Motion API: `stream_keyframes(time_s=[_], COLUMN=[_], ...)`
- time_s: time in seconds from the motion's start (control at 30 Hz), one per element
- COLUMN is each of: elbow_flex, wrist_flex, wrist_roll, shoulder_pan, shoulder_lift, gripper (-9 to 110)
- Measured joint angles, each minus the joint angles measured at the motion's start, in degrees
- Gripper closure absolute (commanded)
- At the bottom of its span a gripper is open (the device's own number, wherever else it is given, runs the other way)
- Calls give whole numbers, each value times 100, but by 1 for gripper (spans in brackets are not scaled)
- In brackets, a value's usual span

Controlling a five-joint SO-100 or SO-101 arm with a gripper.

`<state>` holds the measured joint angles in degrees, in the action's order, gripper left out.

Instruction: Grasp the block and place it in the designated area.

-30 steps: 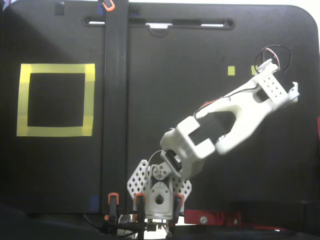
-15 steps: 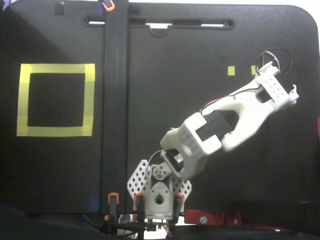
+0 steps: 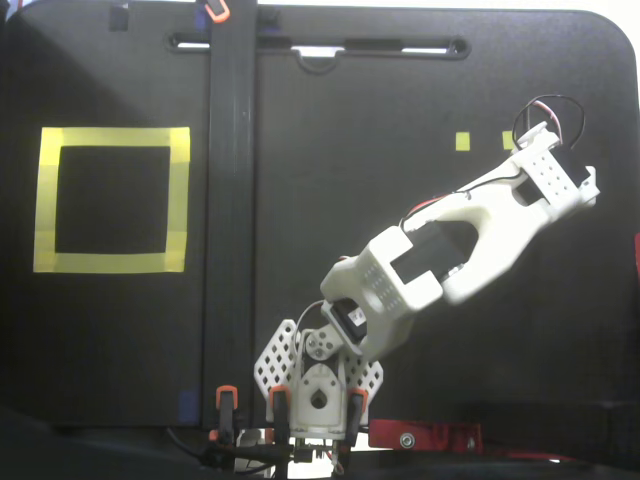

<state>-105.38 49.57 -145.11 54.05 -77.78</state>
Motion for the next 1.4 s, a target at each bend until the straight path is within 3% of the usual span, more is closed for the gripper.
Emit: stream_keyframes(time_s=[0.37, 0.93, 1.4], elbow_flex=[70, 2153, 2232], wrist_flex=[211, 3270, 3516], wrist_roll=[9, 536, 633], shoulder_pan=[9, -501, -606], shoulder_lift=[-53, -308, -677], gripper=[85, 85, 85])
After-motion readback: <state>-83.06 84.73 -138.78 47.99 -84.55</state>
